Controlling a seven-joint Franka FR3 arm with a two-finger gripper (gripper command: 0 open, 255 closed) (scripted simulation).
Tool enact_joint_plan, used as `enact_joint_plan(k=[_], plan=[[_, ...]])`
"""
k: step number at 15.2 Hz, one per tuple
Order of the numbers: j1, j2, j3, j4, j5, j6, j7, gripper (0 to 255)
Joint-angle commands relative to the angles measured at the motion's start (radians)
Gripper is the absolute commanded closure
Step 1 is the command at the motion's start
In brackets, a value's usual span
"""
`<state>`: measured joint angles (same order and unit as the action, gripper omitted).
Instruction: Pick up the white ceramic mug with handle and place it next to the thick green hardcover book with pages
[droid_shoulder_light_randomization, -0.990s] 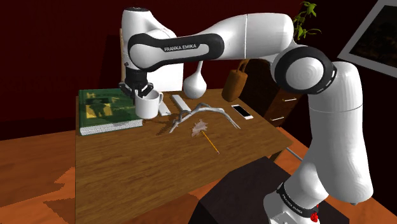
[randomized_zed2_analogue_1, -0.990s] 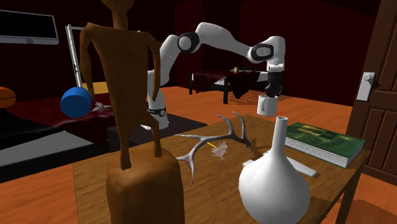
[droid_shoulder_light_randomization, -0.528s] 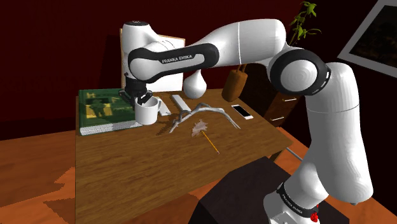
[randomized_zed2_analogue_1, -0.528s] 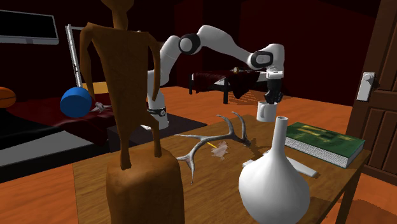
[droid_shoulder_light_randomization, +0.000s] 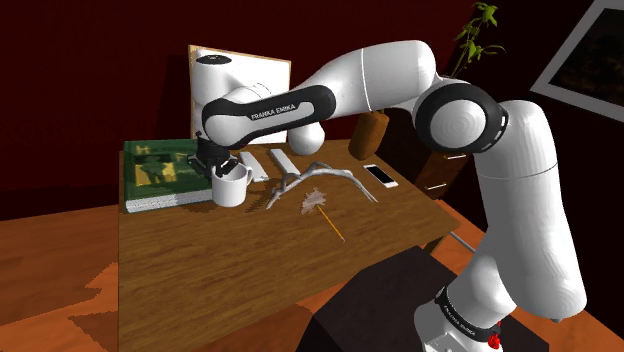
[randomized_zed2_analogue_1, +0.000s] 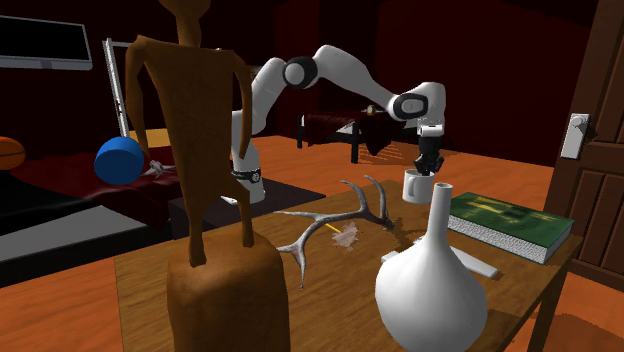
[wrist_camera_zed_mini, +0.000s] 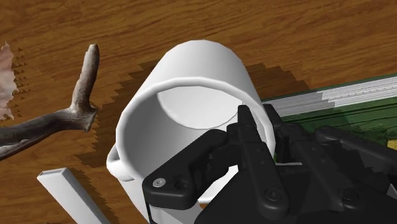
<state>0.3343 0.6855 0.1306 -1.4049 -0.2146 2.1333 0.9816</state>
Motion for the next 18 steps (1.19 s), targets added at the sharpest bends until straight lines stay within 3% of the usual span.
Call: enact_joint_plan(k=[1,8,16,17,18], plan=[[0.000,0.008,-0.002,-0.013,-0.003,0.022,0.004,255],[0.003,0.056,-0.008,-0.030,-0.013,0.085,0.015,255],[0.003,0.056,-0.008,-0.029,-0.013,0.085,0.015,255],[0.003,0.056,-0.008,-0.029,-0.012,0.085,0.014,0],[0.003,0.056,-0.008,-0.029,-0.012,0.085,0.014,0]])
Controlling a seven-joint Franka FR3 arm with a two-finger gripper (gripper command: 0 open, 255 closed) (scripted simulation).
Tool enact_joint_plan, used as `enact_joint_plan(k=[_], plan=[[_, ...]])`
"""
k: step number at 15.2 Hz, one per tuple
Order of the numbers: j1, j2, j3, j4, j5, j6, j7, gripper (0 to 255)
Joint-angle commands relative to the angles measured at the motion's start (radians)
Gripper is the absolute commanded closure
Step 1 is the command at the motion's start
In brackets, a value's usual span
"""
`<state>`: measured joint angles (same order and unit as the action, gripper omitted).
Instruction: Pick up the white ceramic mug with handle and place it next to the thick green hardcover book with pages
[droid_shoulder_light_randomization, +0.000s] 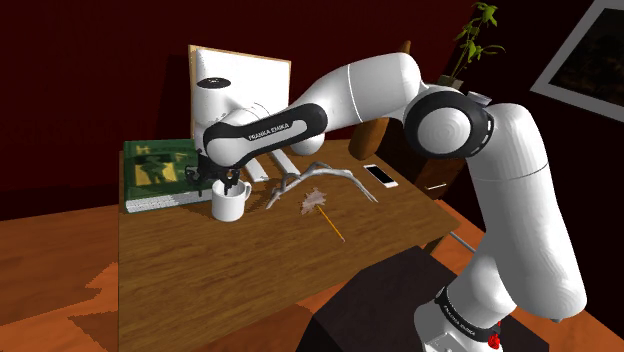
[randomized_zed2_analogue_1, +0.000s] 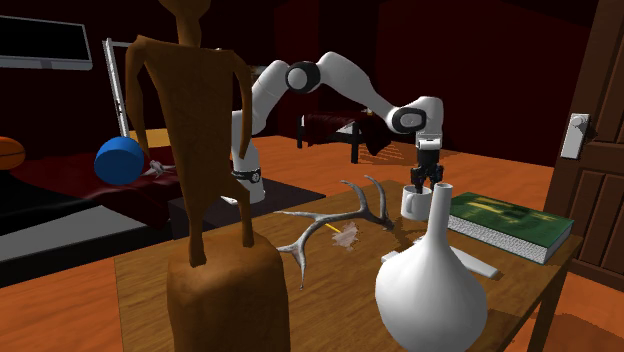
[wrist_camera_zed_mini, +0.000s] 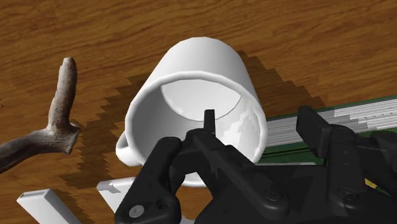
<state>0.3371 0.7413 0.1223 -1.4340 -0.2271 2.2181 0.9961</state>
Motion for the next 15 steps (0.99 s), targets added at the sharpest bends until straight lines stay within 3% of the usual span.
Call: enact_joint_plan(k=[1,4,8,15], plan=[[0.000,0.000,0.000,0.000,0.000,0.000,0.000,0],[0.000,0.000,0.000,0.000,0.000,0.000,0.000,0],[0.001,-0.073,0.010,0.008,0.012,-0.081,-0.007,0],[0.001,-0.073,0.010,0.008,0.012,-0.081,-0.007,0]])
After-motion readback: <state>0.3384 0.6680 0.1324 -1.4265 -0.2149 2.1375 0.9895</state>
